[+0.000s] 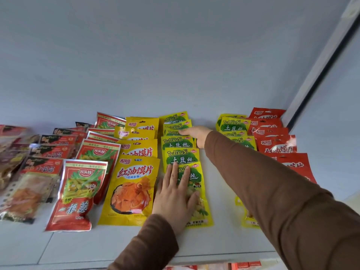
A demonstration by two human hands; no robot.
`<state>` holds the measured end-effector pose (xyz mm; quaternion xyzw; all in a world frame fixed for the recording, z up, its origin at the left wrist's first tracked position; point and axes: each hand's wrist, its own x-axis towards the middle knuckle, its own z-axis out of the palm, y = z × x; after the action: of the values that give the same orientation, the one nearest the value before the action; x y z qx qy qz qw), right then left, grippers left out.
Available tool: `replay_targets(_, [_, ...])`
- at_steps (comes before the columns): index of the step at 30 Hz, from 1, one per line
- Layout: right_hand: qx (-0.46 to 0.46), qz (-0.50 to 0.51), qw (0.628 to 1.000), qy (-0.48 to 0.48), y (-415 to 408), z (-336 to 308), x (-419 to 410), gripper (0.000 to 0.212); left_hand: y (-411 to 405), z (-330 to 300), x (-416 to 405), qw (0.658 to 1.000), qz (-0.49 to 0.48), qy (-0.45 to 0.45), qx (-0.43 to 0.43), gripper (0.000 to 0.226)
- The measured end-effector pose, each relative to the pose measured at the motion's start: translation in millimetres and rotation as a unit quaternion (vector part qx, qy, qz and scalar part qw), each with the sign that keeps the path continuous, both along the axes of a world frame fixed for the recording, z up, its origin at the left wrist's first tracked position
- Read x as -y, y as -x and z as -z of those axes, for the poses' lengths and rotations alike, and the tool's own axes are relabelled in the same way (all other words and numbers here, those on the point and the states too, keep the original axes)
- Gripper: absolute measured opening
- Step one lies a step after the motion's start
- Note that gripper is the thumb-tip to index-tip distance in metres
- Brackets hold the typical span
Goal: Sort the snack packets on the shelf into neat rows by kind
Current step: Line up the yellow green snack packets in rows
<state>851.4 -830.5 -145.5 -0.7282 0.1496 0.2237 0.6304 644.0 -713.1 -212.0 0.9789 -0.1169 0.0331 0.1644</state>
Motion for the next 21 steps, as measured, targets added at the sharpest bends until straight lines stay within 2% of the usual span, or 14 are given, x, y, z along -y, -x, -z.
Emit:
replay_targets(8, [0.063, 0.114, 0.991, 0.034, -8.4, -5.9, 33.1, 0.071, -18.4, 1.5, 24.3, 0.998, 0.048, 0.030, 0.001, 0.073])
replay_targets(14, [0.018, 0.080, 0.996, 0.022, -2.2, -9.3, 46.4, 0.082, -25.5, -8.5, 31.5, 0.997, 0.055, 0.032, -0.041, 0.073])
replay_targets(16, [0.030, 0.076, 0.997, 0.007, -1.3, -13.2, 47.1, 0.082, -34.3, -19.1, 29.0, 0.990, 0.036, 0.119, -0.059, 0.071])
replay_targets(18, [0.038, 0.085, 0.996, 0.003, -2.2, -18.2, 48.7, 0.077, -51.8, -33.3, 27.0, 0.960, -0.010, 0.261, -0.099, 0.071])
replay_targets(21, [0.036, 0.103, 0.994, -0.004, -2.4, -21.7, 52.9, 0.067, -81.7, -52.3, 23.4, 0.859, -0.089, 0.466, -0.194, 0.074])
